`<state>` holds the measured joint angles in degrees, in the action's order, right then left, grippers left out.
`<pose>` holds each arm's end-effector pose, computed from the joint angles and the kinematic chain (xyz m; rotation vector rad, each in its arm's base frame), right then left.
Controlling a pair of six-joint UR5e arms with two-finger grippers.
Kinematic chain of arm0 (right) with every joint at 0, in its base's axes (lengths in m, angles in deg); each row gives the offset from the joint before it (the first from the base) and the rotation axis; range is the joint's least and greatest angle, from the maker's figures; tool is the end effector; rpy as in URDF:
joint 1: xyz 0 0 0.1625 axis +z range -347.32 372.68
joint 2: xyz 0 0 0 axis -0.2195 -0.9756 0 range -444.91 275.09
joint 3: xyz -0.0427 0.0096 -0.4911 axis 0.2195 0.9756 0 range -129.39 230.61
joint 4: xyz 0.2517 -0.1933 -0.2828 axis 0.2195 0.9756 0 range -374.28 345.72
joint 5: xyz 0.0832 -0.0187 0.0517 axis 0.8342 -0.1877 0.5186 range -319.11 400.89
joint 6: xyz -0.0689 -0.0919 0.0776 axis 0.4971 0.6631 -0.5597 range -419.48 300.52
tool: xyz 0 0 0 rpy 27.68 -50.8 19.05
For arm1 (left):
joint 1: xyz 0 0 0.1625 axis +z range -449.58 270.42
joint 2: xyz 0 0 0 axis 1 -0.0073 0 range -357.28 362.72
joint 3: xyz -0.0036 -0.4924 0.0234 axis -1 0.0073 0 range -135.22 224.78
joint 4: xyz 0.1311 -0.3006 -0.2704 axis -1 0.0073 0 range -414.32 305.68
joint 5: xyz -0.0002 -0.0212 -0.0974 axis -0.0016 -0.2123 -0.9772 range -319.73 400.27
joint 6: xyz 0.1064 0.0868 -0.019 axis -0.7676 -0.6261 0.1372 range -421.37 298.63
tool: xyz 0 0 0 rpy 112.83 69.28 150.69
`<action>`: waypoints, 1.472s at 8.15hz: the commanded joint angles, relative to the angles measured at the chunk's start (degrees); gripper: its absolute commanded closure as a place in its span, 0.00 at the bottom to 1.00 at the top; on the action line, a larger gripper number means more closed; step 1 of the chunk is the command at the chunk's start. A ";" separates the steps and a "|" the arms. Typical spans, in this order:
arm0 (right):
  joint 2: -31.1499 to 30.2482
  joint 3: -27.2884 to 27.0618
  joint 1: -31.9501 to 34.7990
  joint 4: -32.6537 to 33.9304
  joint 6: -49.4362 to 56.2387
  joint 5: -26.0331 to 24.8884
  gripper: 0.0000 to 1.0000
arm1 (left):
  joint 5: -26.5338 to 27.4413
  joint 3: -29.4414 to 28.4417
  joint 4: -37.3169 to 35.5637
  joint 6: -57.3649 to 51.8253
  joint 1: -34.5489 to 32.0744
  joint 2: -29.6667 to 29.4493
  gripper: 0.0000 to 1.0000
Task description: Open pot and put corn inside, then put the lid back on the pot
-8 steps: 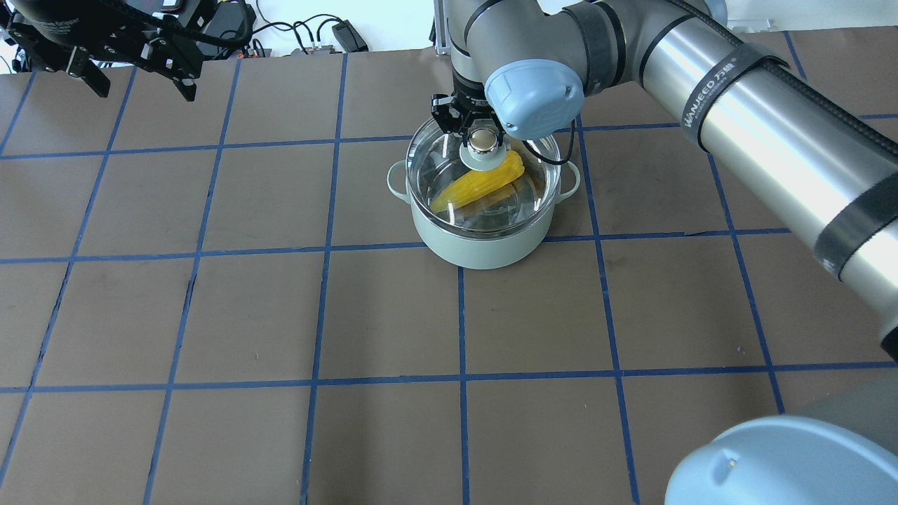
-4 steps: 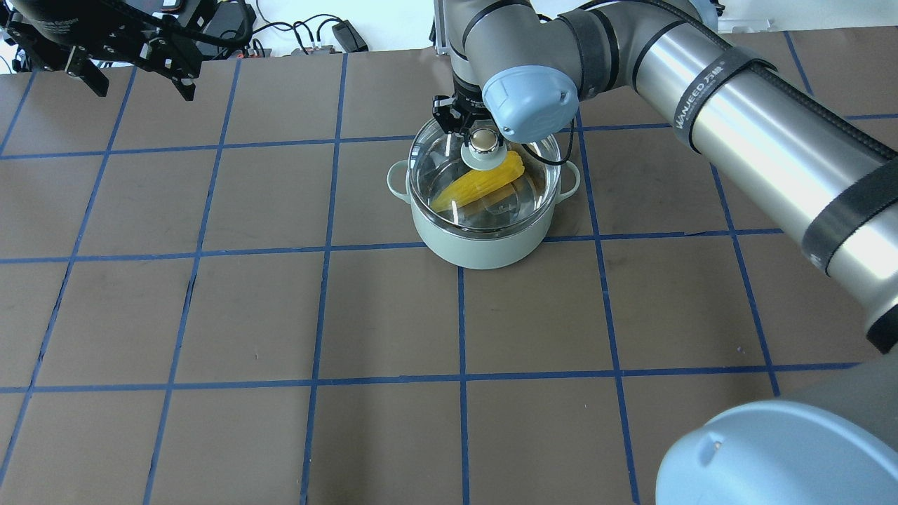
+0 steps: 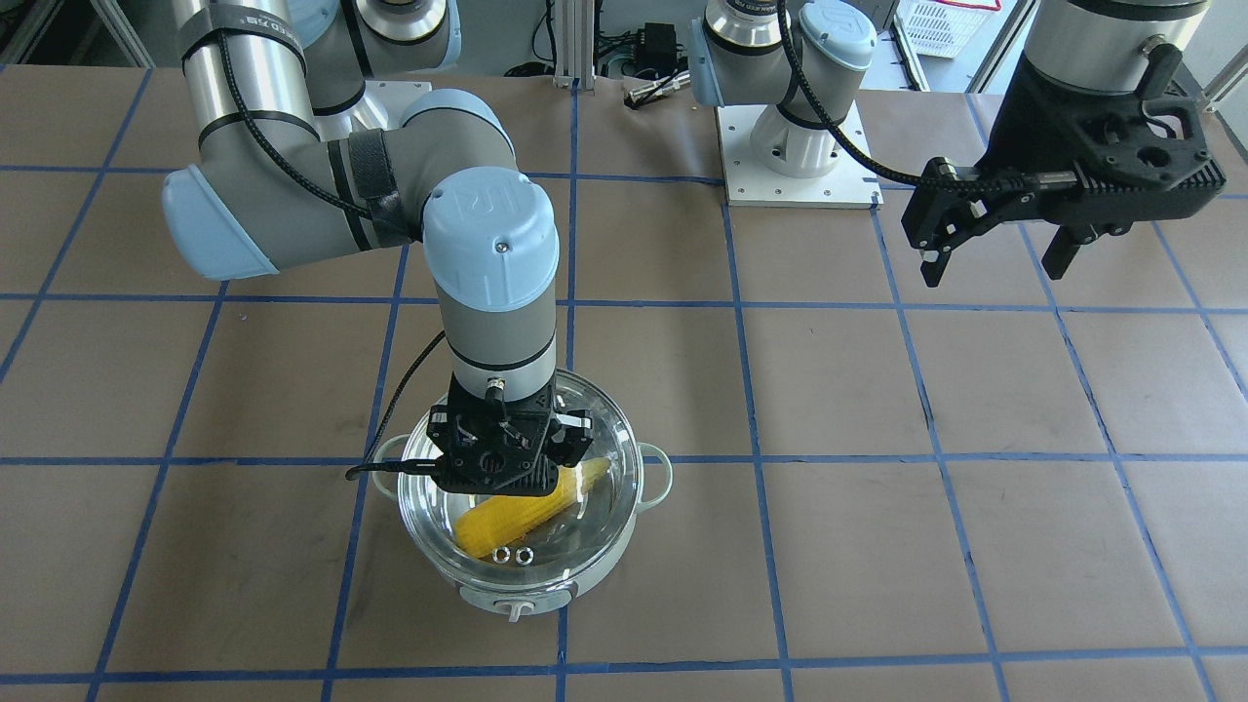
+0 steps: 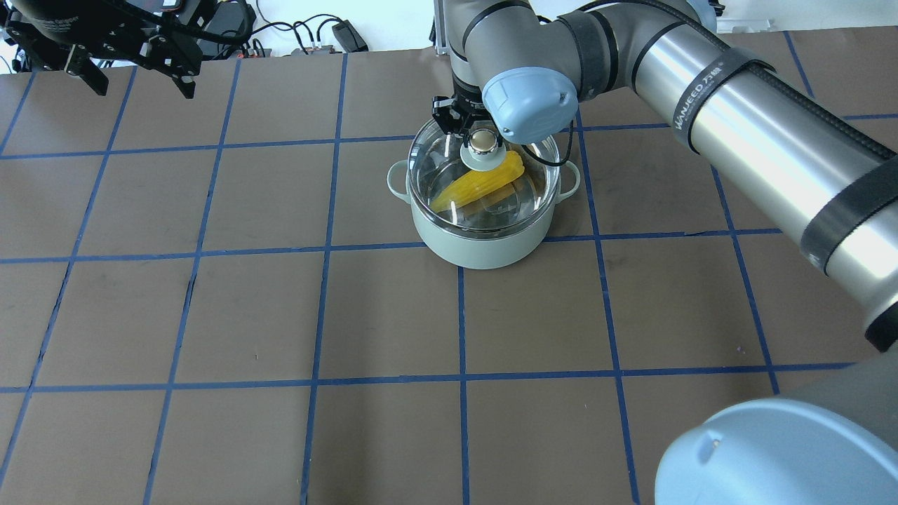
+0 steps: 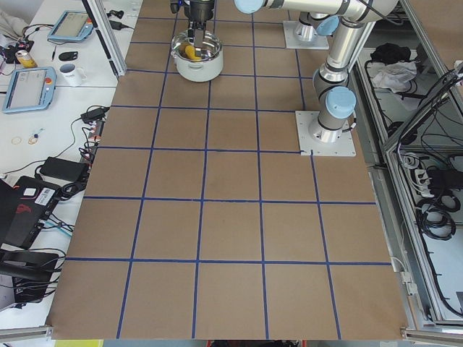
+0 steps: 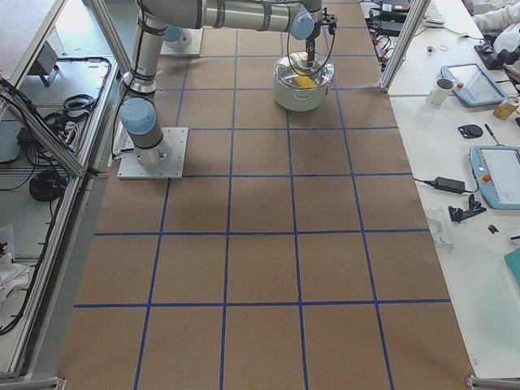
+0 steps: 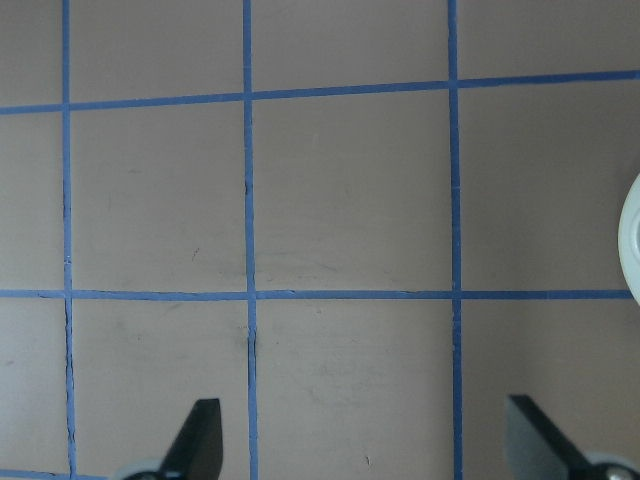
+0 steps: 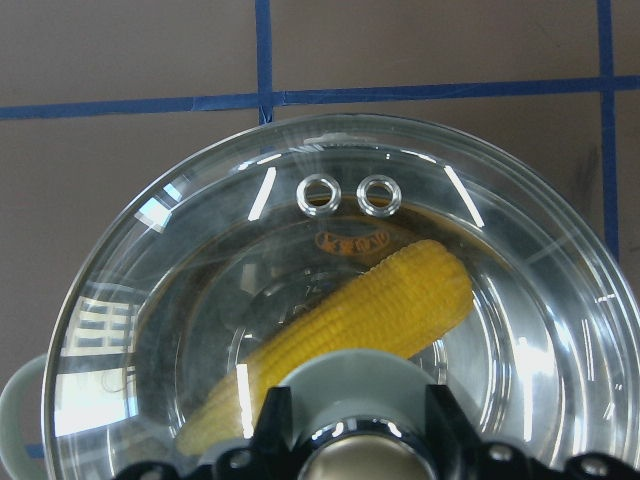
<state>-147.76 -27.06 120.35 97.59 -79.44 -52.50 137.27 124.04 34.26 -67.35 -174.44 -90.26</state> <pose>0.3411 -0.6587 0.3729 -0.0678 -3.1175 0.2117 -0.0670 -0.5541 0.5894 0.0072 2.9967 -0.2218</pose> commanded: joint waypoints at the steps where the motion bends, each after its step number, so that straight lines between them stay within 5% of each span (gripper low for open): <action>1: 0.00 -0.37 0.00 0.01 0.00 0.14 0.80 | 0.21 0.02 0.02 -0.26 -0.04 0.08 0.00; 12: 0.00 -0.38 0.00 -2.18 -0.26 0.66 0.84 | 0.12 0.02 0.46 -0.62 -0.04 1.40 0.00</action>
<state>-147.95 -27.52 120.35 96.40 -79.75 -52.03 137.44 124.15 34.79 -67.95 -174.48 -88.91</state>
